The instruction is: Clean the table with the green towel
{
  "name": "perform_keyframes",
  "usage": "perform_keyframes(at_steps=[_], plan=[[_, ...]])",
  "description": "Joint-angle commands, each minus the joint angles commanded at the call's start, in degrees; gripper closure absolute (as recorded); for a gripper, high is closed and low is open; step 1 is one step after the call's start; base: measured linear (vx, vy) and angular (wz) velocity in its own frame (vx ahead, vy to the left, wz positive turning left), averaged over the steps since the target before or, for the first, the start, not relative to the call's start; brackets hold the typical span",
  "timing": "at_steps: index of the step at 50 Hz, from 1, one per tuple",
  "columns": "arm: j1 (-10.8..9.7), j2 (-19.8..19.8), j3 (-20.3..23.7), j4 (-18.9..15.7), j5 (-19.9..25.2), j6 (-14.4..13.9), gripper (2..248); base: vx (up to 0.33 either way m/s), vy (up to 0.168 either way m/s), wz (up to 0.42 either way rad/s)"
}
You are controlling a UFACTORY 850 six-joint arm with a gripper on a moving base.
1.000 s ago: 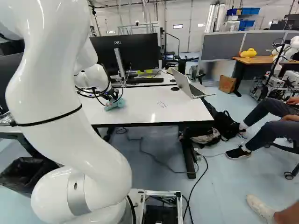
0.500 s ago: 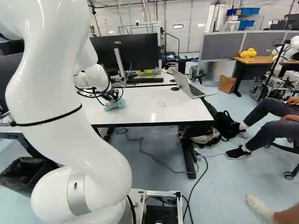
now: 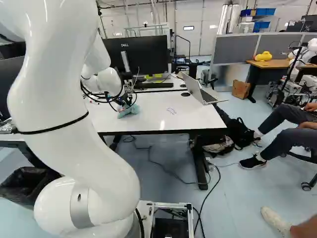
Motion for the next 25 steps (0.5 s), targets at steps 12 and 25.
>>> perform_keyframes(at_steps=[12,25], plan=[[-2.2,0.7,0.8,0.0,0.9,0.0,210,0.000,0.000,0.000],[-4.6,1.3,1.5,0.0,1.2,0.0,210,0.000,0.000,0.000]])
